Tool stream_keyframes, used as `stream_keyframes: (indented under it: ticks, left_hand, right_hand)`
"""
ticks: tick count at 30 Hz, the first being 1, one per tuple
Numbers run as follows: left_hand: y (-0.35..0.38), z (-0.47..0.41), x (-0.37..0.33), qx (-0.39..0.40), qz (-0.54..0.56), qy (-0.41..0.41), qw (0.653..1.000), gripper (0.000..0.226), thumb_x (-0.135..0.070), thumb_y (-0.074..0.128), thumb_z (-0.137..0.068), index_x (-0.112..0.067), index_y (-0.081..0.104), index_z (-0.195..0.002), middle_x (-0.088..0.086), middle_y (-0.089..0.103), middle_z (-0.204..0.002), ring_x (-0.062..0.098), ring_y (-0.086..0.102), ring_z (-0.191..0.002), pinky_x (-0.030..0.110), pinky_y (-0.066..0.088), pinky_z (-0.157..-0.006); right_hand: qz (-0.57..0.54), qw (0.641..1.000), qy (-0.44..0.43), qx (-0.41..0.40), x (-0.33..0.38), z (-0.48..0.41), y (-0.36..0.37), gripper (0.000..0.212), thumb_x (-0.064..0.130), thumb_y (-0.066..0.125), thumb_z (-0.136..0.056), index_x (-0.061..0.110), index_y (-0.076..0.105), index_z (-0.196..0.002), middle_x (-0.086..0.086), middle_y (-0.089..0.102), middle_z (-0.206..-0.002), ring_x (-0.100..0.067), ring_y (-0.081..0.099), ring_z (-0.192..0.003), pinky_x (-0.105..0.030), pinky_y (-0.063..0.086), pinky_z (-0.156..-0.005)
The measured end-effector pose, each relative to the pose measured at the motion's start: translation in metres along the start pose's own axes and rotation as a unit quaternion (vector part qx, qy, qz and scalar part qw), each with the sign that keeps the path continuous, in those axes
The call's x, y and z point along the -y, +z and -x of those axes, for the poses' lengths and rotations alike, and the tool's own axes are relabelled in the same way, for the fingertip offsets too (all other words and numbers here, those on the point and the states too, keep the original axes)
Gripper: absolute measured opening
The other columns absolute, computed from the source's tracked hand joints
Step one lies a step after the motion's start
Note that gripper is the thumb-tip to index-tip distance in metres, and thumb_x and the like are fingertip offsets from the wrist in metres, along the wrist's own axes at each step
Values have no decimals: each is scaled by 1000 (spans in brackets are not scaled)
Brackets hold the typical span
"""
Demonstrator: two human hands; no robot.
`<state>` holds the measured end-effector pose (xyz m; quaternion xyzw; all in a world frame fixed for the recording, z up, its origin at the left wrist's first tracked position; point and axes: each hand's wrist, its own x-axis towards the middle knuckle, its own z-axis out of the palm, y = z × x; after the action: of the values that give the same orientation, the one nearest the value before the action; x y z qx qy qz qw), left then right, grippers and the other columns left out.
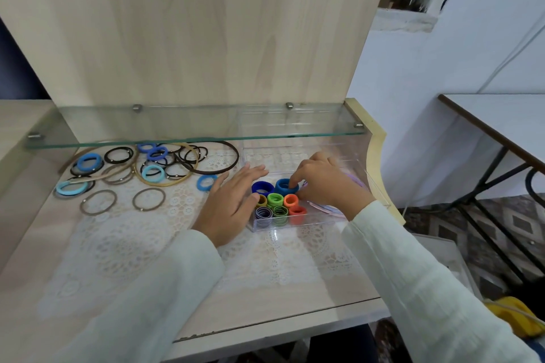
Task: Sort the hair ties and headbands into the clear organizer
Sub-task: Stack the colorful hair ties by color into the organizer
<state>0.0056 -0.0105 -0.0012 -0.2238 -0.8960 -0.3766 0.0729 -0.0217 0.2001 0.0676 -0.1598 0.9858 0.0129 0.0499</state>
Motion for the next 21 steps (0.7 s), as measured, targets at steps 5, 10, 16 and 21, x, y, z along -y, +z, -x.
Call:
stream_keyframes:
  ticks: [5, 10, 16, 21]
  left_hand:
    - [0, 0, 0, 17, -20, 7, 1000, 50, -35, 31, -95, -37, 39, -145, -21, 37, -152, -3, 16, -146, 38, 2, -122]
    - [1, 0, 0, 25, -25, 6, 999, 50, -36, 30, -96, -36, 38, -145, -20, 37, -152, -3, 15, -146, 38, 2, -122]
    - [1, 0, 2, 29, -26, 15, 999, 51, -39, 28, -95, -38, 37, -145, -22, 38, -151, -4, 13, -146, 36, 1, -121]
    - [1, 1, -1, 30, -35, 18, 999, 55, -43, 24, -93, -35, 38, -146, -18, 39, -152, 0, 14, -148, 39, 4, -122]
  right_hand:
    - [-3, 1000, -17, 20, 2, 3, -1, 23, 31, 58, -93, 38, 65, -114, 7, 62, -121, -21, 36, -117, -36, 22, -85]
    - [-12, 999, -26, 42, 3, 9, -6, 35, 16, 53, -92, 36, 61, -120, 7, 60, -125, -21, 35, -118, -38, 23, -89]
    - [-8, 998, -28, 52, 6, 7, -6, 42, 9, 49, -91, 37, 60, -120, 5, 59, -123, -21, 35, -115, -36, 21, -86]
    - [-3, 998, -27, 48, 7, 5, -5, 45, 7, 49, -88, 37, 60, -120, 5, 57, -125, -21, 36, -115, -36, 22, -87]
